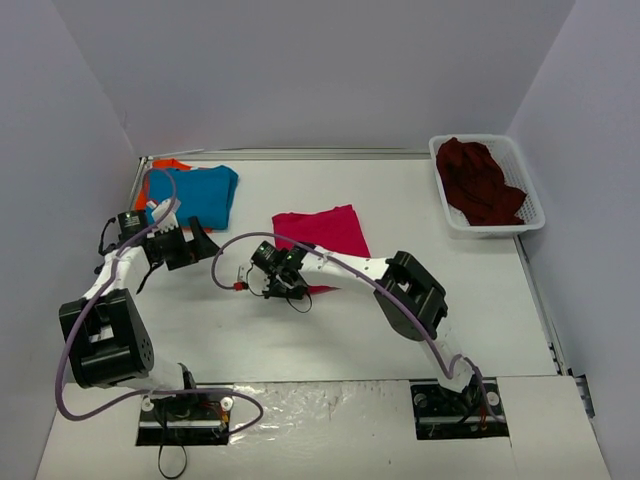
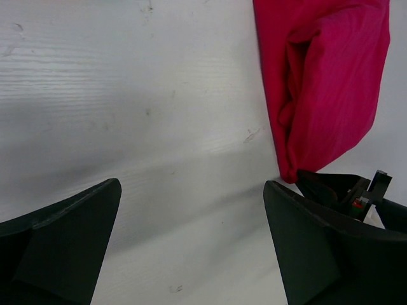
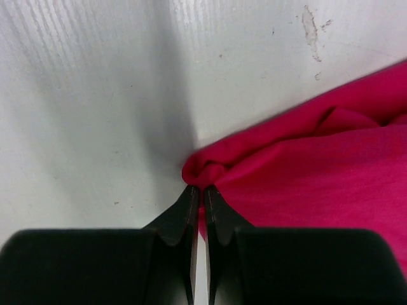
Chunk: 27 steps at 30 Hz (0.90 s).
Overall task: Fold and stack the t-shirts
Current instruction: Put the neatly folded tshirt into the corner of the board with the left arm
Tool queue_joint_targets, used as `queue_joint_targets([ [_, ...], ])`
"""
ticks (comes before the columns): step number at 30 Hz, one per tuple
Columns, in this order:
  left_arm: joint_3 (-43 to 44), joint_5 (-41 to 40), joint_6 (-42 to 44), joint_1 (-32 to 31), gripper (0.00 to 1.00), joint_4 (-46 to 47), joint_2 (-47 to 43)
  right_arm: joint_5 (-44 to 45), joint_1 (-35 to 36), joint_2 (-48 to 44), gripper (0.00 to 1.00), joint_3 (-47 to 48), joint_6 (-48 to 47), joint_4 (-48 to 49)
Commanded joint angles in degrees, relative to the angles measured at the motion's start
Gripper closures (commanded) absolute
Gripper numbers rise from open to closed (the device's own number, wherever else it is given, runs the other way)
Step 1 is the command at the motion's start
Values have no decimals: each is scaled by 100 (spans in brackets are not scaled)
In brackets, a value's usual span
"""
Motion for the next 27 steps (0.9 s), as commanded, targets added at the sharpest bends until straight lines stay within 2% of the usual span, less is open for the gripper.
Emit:
queue_joint_targets([
  [1, -4, 296, -591, -285, 6, 461, 79, 315, -8, 95, 100, 368, 20, -336],
  [6, 31, 217, -1075, -752, 6, 882, 457, 569, -8, 95, 100, 649, -42, -494],
  [14, 75, 480, -2464, -1112, 5, 1893, 1371, 781, 10, 147, 100, 1124, -68, -766],
  [23, 197, 59, -3843, -1570, 6, 3194, 2066, 983, 80, 147, 100, 1256, -68, -907],
  [27, 347, -29, -4414, -2157, 6, 3520, 2426, 1027, 98, 191, 100, 1300, -68, -960],
])
